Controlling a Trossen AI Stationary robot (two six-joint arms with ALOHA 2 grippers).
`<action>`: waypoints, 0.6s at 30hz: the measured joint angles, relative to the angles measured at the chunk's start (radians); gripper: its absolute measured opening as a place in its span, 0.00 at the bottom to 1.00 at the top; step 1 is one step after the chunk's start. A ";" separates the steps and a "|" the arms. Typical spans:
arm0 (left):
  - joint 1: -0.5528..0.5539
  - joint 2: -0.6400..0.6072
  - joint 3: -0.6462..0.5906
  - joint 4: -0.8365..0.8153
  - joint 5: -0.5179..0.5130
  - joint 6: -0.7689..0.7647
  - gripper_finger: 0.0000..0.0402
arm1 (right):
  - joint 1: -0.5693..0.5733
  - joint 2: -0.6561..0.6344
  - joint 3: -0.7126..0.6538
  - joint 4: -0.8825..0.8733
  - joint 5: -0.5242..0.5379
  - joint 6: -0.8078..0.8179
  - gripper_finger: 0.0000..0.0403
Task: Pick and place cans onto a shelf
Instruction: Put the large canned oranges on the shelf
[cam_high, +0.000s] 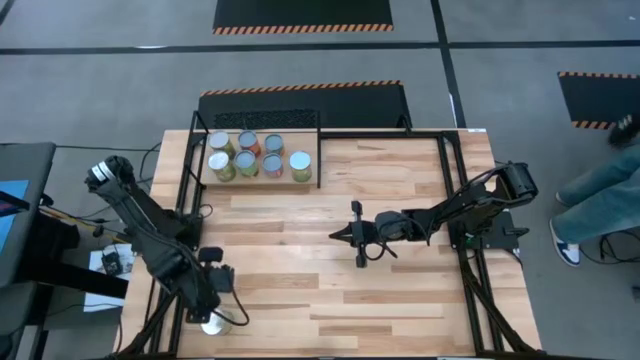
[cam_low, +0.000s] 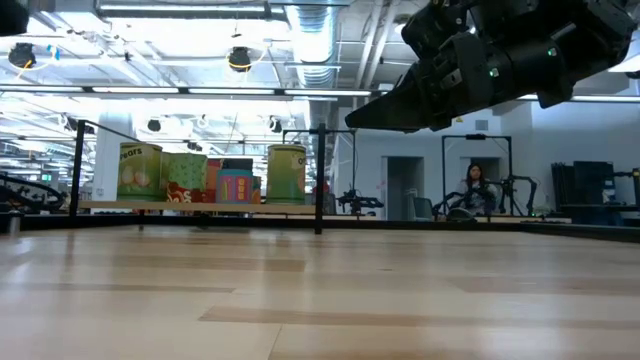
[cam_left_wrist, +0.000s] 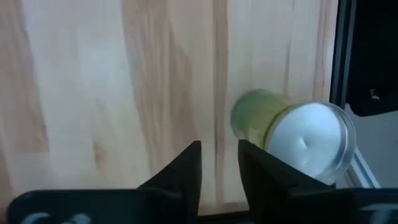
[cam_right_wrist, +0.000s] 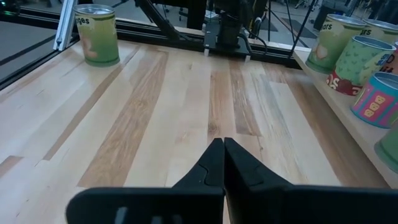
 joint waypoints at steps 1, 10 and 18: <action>-0.009 0.010 0.000 0.003 0.005 -0.014 0.24 | 0.000 0.000 0.000 0.000 0.000 0.000 0.03; -0.027 0.067 0.000 0.081 0.060 -0.062 0.30 | 0.000 0.000 0.000 0.000 0.000 0.006 0.03; -0.027 0.119 0.000 0.105 0.097 -0.070 0.28 | 0.000 0.000 0.000 -0.004 0.000 0.007 0.04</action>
